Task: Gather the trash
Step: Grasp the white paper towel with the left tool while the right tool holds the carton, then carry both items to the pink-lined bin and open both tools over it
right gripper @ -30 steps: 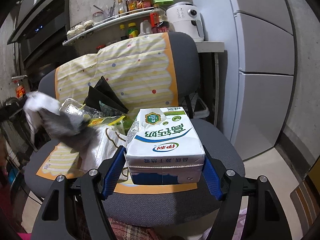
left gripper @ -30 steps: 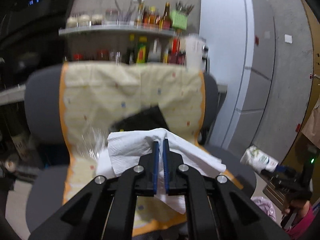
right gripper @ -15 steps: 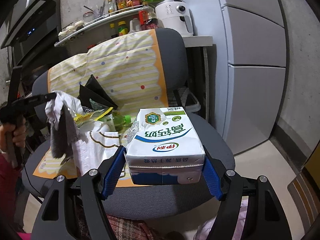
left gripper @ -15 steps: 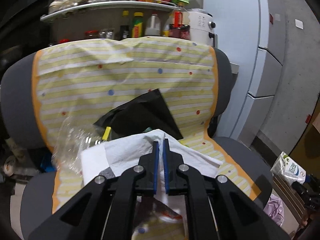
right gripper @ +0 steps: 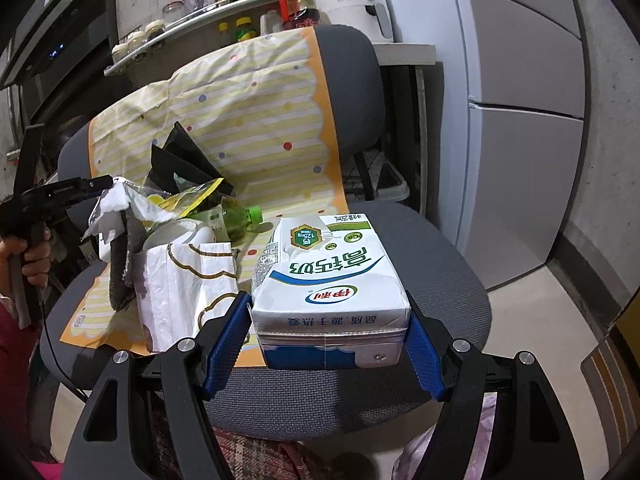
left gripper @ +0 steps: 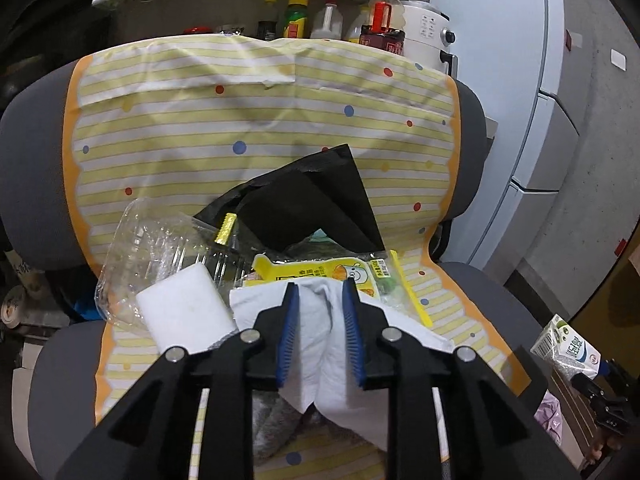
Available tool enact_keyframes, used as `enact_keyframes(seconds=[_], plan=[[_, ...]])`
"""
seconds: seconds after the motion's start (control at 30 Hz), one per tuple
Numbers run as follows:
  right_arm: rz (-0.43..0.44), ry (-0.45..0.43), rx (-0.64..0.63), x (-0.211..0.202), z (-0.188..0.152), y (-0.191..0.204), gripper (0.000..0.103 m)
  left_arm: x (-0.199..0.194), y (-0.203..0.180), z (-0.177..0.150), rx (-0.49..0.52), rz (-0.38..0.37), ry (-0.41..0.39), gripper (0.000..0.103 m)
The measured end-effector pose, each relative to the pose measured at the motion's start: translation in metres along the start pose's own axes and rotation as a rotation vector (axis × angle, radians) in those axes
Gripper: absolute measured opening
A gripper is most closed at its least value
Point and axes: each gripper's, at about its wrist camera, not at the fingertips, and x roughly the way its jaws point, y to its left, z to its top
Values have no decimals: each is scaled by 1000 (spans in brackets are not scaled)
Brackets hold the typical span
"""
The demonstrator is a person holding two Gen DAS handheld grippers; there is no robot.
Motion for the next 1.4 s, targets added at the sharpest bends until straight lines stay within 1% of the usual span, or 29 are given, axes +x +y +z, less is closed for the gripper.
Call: enact_keyframes(seconds=[0.03, 0.07, 0.17, 0.3, 0.33, 0.37, 0.4, 0.43, 0.47, 0.5, 0.53, 0.57, 0.6, 0.67, 0.8, 0.9, 0.97, 1.0, 1.1, 1.17, 1.23, 1.4], plan=[[2, 2, -3, 1, 0, 2, 73, -2, 0, 1, -2, -3, -8, 13], [1, 2, -6, 1, -1, 3, 73, -4, 0, 2, -2, -6, -18, 0], [-2, -6, -3, 0, 0, 3, 73, -22, -3, 11, -2, -15, -82, 0], [-12, -25, 4, -6, 2, 1, 73, -49, -15, 23, 16, -38, -147, 0], [-11, -27, 4, -8, 3, 1, 73, -53, -20, 25, 25, -45, -150, 0], [-9, -29, 6, -9, 3, 0, 73, -55, -24, 24, 27, -49, -139, 0], [-8, -30, 7, -11, 2, 0, 73, -54, -26, 22, 23, -57, -121, 2], [-6, -31, 8, -12, 1, -1, 73, -51, -28, 18, 17, -60, -97, 25], [-5, -30, 8, -13, 0, -1, 73, -50, -29, 13, 14, -52, -86, 62], [-4, -28, 9, -14, 0, -1, 73, -48, -32, 4, 28, -35, -90, 69], [-4, -25, 8, -14, -1, -2, 73, -46, -33, -4, 54, -15, -85, 69], [-5, -23, 8, -15, -2, -3, 73, -40, -33, -10, 72, 14, -58, 69], [-7, -19, 9, -14, -2, -5, 73, -36, -29, -14, 67, 14, -38, 68], [-9, -18, 15, -14, -2, -6, 73, -28, -18, -20, 29, -16, -1, 60], [-6, -11, 21, -9, -1, -6, 73, -10, 3, -26, -25, -32, 41, 58], [-7, -3, 10, -6, -1, -3, 73, 4, 10, -27, -42, -45, 65, 52], [-9, 1, 7, -4, -1, -1, 73, 12, 13, -28, -46, -57, 77, 44], [-11, 2, 6, -3, 0, -1, 73, 14, 13, -28, -47, -62, 80, 42], [-14, 3, 4, -3, 1, 0, 73, 20, 12, -26, -48, -79, 82, 29], [-16, 1, 2, -3, 1, 0, 73, 18, 10, -23, -49, -97, 69, 12], [-19, -3, 2, -3, 2, -1, 73, 9, 5, -16, -35, -117, 33, 0], [-22, -23, 12, -9, 2, -5, 73, -35, -23, 19, 12, -169, -107, 0]])
